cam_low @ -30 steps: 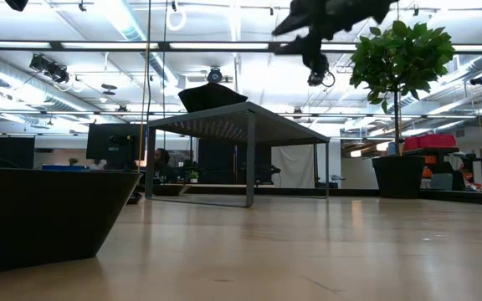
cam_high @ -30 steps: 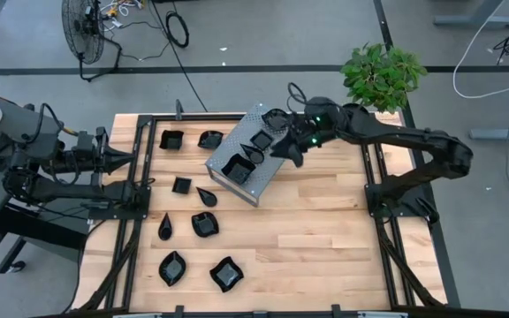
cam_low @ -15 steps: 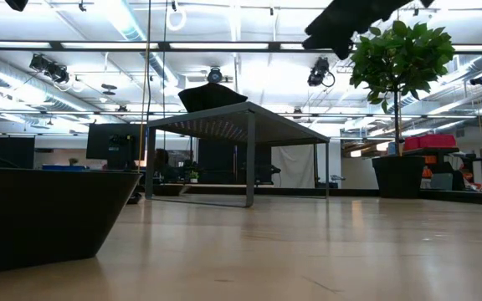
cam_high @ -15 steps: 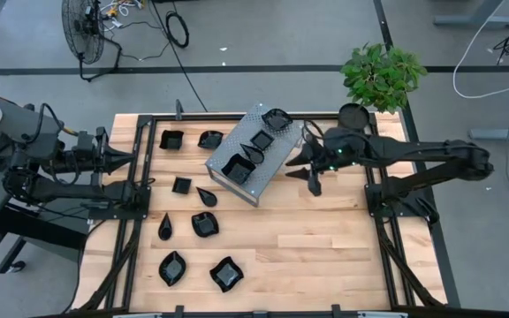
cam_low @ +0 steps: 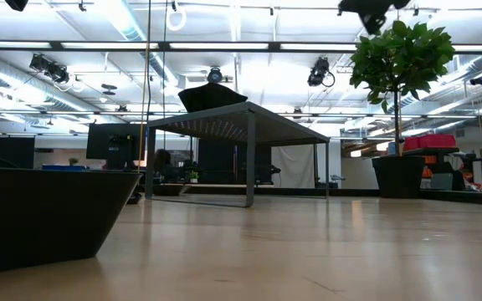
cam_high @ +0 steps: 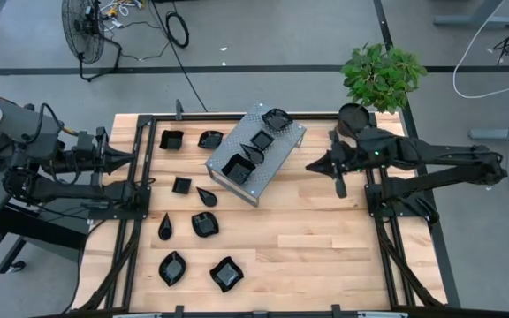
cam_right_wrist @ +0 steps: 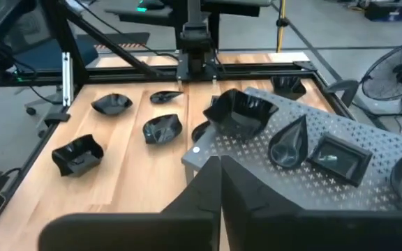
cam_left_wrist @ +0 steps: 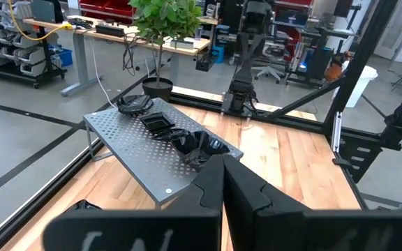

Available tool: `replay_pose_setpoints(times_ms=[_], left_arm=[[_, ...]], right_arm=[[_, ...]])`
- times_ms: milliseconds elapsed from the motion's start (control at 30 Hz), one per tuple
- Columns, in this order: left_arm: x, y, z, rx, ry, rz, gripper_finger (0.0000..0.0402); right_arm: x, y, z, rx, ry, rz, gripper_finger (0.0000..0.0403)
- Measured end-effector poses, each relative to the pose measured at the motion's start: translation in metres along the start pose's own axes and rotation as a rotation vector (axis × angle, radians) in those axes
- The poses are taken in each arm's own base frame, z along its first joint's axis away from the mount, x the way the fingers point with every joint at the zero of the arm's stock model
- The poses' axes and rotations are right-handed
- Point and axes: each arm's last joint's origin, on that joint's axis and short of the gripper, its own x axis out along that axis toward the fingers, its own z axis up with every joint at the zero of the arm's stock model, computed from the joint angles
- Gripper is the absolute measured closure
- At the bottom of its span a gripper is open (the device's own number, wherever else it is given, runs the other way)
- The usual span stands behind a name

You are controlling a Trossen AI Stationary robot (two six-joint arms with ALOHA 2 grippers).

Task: Pick & Place Mini shaped plates
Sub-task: Stack the black distorted square shape plate on top of the black distorted square shape plate on the shelf

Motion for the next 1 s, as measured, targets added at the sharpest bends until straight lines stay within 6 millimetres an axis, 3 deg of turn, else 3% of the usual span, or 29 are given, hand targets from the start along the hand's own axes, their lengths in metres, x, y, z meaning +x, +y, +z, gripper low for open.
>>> replay_pose_setpoints(times_ms=[433,1000], left_arm=[[0.000,0.000,0.000,0.000,0.000,0.000,0.0396],[0.000,0.000,0.000,0.000,0.000,0.000,0.0396]], right_arm=[[-0.041,0.002,-0.039,0.016,-0.067,-0.032,0.0401],[-0.092,0.005,-0.051,0.075,-0.184,-0.037,0.0402]])
